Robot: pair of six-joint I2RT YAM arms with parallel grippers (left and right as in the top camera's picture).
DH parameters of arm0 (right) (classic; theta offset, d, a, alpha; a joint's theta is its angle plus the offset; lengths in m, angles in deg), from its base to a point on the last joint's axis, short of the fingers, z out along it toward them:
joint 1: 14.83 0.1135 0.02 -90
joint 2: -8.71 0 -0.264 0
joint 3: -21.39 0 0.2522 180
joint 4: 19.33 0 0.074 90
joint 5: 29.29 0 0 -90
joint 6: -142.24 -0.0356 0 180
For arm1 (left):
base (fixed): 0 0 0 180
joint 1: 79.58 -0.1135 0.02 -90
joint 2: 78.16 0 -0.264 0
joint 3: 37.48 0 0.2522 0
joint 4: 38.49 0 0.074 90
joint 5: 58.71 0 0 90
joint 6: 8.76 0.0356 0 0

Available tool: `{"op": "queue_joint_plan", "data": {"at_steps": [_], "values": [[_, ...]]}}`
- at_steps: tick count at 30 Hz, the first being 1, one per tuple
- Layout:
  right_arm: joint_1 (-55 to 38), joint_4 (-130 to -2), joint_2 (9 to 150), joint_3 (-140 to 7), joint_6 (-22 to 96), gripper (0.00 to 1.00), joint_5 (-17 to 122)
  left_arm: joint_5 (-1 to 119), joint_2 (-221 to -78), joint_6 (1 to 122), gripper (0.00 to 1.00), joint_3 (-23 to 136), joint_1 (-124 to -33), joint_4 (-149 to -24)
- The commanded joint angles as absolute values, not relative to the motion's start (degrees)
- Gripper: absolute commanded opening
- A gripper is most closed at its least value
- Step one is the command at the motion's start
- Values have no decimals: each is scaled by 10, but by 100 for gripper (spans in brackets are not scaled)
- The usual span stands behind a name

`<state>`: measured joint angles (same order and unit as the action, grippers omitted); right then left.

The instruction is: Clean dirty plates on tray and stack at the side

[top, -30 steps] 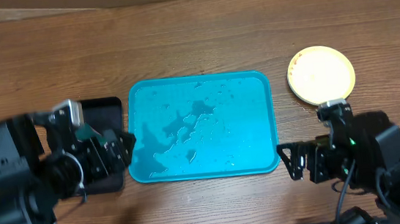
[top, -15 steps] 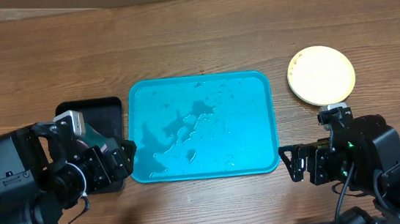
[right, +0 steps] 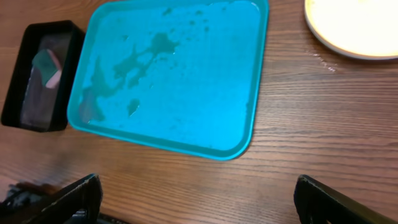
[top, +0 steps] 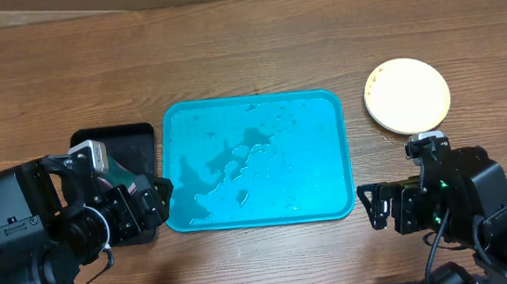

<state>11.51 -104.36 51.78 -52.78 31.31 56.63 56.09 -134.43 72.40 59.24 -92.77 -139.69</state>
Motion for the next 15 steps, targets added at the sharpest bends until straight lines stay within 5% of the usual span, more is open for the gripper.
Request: {"op": "queue_joint_plan", "data": {"at_steps": [1, 15], "values": [[119, -1042, 516, -526, 317, 100, 599, 557, -1344, 718, 100, 589, -925, -1394], [-33, -943, 441, -504, 317, 100, 600, 557, -1344, 718, 100, 589, -925, -1394]]}}
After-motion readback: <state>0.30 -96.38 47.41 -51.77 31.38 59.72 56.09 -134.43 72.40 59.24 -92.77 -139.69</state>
